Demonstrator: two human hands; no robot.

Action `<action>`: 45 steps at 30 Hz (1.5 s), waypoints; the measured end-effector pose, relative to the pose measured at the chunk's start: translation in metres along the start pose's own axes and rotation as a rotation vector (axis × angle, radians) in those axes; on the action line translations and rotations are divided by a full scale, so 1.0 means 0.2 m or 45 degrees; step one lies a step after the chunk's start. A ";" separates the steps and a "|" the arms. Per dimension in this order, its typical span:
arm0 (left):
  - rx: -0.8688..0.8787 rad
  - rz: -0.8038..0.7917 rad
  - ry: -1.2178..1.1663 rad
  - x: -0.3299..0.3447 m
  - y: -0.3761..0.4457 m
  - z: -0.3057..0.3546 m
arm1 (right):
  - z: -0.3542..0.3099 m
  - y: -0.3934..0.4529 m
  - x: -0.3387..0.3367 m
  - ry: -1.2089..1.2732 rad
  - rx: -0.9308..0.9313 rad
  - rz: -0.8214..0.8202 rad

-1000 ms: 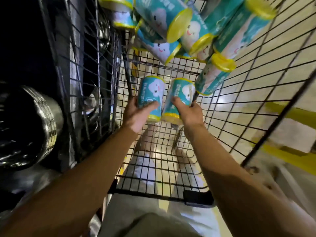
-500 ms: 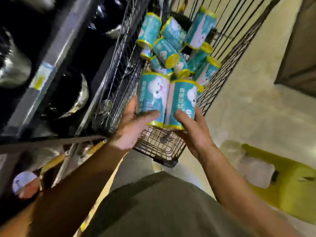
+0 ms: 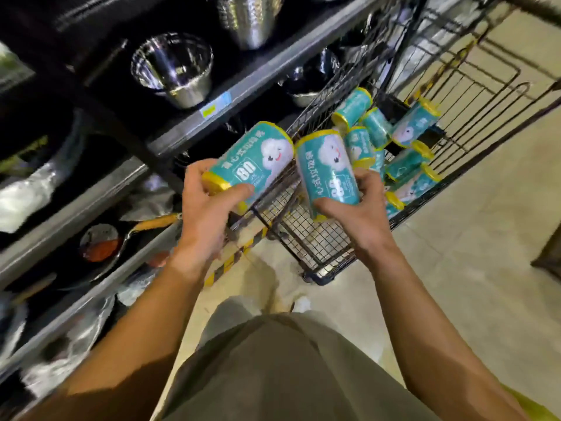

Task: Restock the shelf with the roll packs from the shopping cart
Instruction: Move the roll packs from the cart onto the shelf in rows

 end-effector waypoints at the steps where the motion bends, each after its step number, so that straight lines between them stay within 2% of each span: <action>1: 0.023 0.042 -0.027 -0.08 -0.01 0.01 | -0.03 -0.01 0.03 -0.041 -0.043 -0.019; 5: 0.073 0.184 -0.059 -0.41 -0.09 0.05 | -0.14 -0.09 0.17 -0.251 -0.268 -0.178; 9: 0.082 0.304 -0.029 -0.77 -0.22 0.06 | -0.24 -0.23 0.36 -0.135 -0.403 -0.279; 12: 0.042 0.370 -0.149 -0.99 -0.38 0.04 | -0.30 -0.35 0.51 -0.170 -0.538 -0.379; 15: -0.004 0.421 -0.353 -1.16 -0.53 0.02 | -0.30 -0.50 0.67 -0.006 -0.463 -0.501; 18: -0.046 0.447 -0.474 -1.30 -0.65 -0.01 | -0.26 -0.66 0.82 0.353 -0.176 -0.556; 20: -0.075 0.464 -0.508 -1.36 -0.71 -0.04 | -0.25 -0.78 0.93 0.430 -0.042 -0.584; 25: -0.099 0.576 -0.470 -1.49 -0.90 -0.05 | -0.24 -1.07 1.16 0.284 -0.071 -0.707; 31: -0.045 0.535 -0.405 -1.74 -1.13 -0.08 | -0.21 -1.35 1.45 -0.041 -0.159 -0.899; 36: -0.095 0.625 -0.323 -1.97 -1.22 -0.15 | -0.18 -1.47 1.70 -0.345 -0.064 -1.199; 39: -0.118 0.638 -0.251 -2.09 -1.25 -0.19 | -0.17 -1.52 1.84 -0.418 -0.106 -1.363; 42: -0.100 0.861 -0.176 -2.21 -1.26 -0.19 | -0.19 -1.56 2.02 -0.410 -0.175 -1.380; 45: -0.098 1.076 -0.250 -2.36 -1.26 -0.21 | -0.21 -1.60 2.22 -0.308 -0.161 -1.448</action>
Point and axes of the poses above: each hand's wrist, its own y-axis towards the middle knuckle, its own x-axis out of the palm, z = x × y, the point moved 2 cm from there along y, towards the middle knuckle, and after that the axes turned 1 degree about z, right-handed, at the moved point
